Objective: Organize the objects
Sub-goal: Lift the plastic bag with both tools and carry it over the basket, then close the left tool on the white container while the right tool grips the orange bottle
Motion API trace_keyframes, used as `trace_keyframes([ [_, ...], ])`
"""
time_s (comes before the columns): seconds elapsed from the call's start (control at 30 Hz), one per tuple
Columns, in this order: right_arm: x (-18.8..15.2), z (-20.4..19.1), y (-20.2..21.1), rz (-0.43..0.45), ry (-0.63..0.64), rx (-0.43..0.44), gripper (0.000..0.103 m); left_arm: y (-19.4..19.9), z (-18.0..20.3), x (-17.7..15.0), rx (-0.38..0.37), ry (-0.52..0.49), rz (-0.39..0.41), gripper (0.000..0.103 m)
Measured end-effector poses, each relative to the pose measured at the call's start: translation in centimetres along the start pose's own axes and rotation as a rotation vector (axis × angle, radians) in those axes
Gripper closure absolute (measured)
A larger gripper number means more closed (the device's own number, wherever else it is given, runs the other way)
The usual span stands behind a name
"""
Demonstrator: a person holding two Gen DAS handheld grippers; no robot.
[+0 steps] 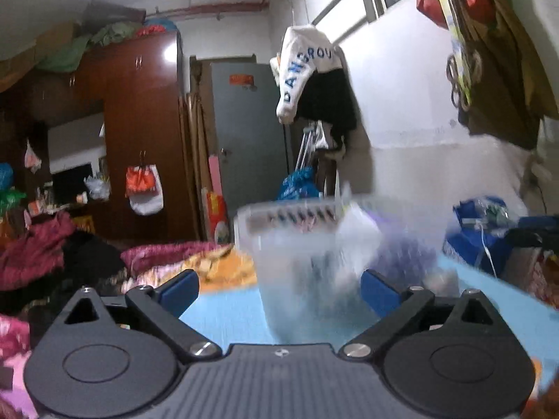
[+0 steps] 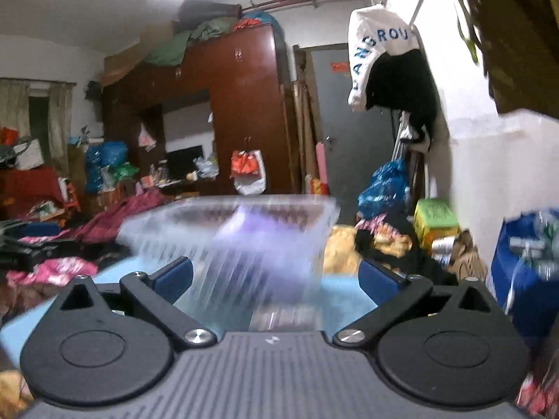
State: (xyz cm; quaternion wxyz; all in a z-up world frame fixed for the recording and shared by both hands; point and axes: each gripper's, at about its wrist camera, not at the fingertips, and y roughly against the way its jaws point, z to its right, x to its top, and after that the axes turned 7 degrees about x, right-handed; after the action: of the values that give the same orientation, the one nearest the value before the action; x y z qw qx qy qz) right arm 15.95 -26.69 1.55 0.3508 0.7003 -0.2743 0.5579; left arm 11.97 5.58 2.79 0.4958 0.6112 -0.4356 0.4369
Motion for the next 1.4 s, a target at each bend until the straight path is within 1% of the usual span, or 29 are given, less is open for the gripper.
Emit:
trace_keyframes([
  [0.07, -2.4, -0.7, 1.9, 0.01, -0.038, 0.033, 0.0, 0.9, 0.3, -1.8, 0.01, 0.007, -0.007, 0.003],
  [0.13, -3.9, -1.8, 3.3, 0.009, -0.041, 0.069, 0.0, 1.4, 0.6, -3.0, 0.022, 0.012, -0.011, 0.003],
  [0.2, -4.9, -2.9, 4.6, 0.054, -0.035, 0.079, 0.0, 1.9, 0.7, -3.9, 0.028, 0.022, -0.01, 0.003],
  [0.23, -5.2, -3.5, 5.0, 0.061, -0.032, 0.09, 0.0, 2.1, 0.7, -4.4, 0.032, 0.04, -0.016, 0.003],
  [0.3, -5.6, -4.5, 5.1, 0.058, -0.03, 0.118, 0.0, 1.9, 0.9, -5.2, 0.035, 0.057, -0.034, 0.003],
  [0.4, -6.0, -5.9, 4.5, 0.049, -0.011, 0.152, 0.0, 1.2, 1.2, -6.2, 0.046, 0.052, -0.066, 0.003],
  [0.47, -6.7, -7.0, 4.2, 0.05, 0.02, 0.15, 0.0, 0.7, 1.4, -6.6, 0.042, 0.063, -0.082, 0.003],
  [0.57, -7.4, -7.6, 3.1, 0.019, 0.029, 0.156, 0.0, 1.0, 1.8, -7.3, 0.031, 0.065, -0.08, 0.003],
  [0.73, -8.8, -8.0, 2.7, -0.006, 0.01, 0.136, 0.0, 1.1, 3.2, -7.4, 0.068, 0.034, -0.048, 0.003],
  [0.93, -10.1, -9.0, 2.5, -0.028, 0.045, 0.118, 0.0, 0.2, 4.0, -7.6, 0.081, 0.016, -0.072, 0.003],
  [1.07, -10.4, -9.2, 2.1, -0.047, 0.047, 0.11, 0.0, -0.3, 4.4, -7.6, 0.111, 0.013, -0.079, 0.003],
  [1.13, -10.5, -9.3, 1.9, -0.051, 0.062, 0.103, 0.0, -0.7, 4.6, -7.6, 0.123, 0.015, -0.091, 0.009],
  [1.17, -10.5, -9.4, 1.8, -0.057, 0.072, 0.1, 0.002, -0.8, 4.7, -7.7, 0.125, 0.012, -0.095, 0.01],
  [1.23, -10.6, -9.4, 1.5, -0.071, 0.084, 0.101, 0.007, -0.9, 4.9, -7.7, 0.14, 0.0, -0.099, 0.018],
  [1.27, -10.7, -9.3, 1.4, -0.076, 0.082, 0.1, 0.01, -0.9, 5.0, -7.8, 0.153, -0.005, -0.102, 0.021],
  [1.33, -10.8, -9.4, 1.2, -0.084, 0.087, 0.101, 0.016, -1.1, 5.1, -7.9, 0.162, -0.008, -0.108, 0.038],
  [1.37, -10.9, -9.4, 1.2, -0.082, 0.092, 0.097, 0.019, -1.2, 5.0, -7.9, 0.156, -0.005, -0.114, 0.042],
  [1.4, -10.9, -9.5, 1.2, -0.081, 0.101, 0.092, 0.02, -1.3, 4.9, -8.0, 0.135, 0.0, -0.12, 0.053],
])
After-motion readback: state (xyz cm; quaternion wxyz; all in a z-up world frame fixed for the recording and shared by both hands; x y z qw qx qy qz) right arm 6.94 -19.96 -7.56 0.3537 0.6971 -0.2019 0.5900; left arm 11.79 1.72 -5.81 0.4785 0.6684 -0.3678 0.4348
